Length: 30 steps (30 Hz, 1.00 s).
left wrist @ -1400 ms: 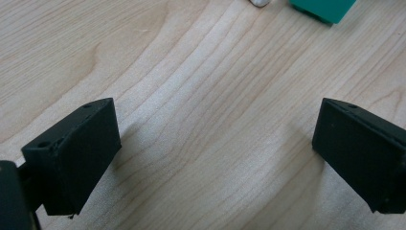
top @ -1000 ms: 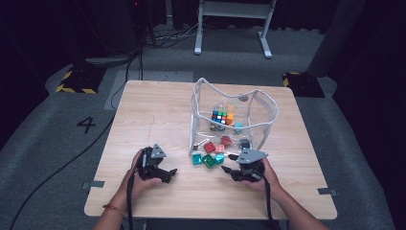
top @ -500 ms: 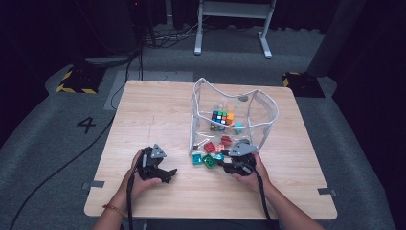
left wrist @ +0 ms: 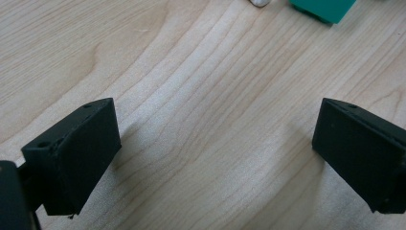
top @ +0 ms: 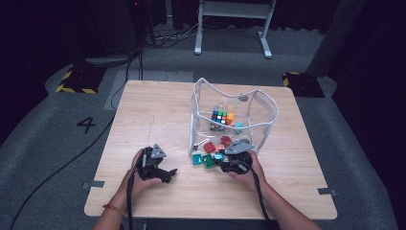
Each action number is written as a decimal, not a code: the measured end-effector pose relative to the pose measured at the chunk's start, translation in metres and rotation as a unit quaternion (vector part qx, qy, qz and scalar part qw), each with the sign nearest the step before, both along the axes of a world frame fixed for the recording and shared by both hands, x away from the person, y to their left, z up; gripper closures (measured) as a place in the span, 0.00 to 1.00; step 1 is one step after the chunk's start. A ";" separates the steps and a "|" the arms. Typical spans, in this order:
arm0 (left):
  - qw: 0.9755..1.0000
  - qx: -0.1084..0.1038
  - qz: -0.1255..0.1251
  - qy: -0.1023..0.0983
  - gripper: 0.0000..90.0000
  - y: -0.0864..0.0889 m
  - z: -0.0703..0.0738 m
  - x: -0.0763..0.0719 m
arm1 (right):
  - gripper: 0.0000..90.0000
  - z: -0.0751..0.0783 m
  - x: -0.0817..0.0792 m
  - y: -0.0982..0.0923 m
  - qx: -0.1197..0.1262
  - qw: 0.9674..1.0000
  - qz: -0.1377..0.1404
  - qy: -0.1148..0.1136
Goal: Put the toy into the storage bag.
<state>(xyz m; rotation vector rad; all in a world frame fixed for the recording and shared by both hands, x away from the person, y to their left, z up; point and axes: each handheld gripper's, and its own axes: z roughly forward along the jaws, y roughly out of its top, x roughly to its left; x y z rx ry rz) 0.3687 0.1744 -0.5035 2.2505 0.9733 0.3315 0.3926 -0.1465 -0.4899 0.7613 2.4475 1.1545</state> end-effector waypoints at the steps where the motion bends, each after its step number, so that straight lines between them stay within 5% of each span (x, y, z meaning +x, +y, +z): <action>1: 1.000 0.000 0.000 0.000 0.03 0.000 0.000 0.000 | 0.61 0.000 0.000 -0.001 0.000 1.000 0.002 0.002; 15: 1.000 0.000 0.000 0.000 0.03 0.000 0.000 0.000 | 0.61 0.013 -0.013 -0.025 0.010 1.000 0.022 0.001; 30: 1.000 0.000 0.000 0.000 0.03 0.000 0.000 0.000 | 0.61 0.030 -0.041 -0.103 -0.006 1.000 0.004 -0.008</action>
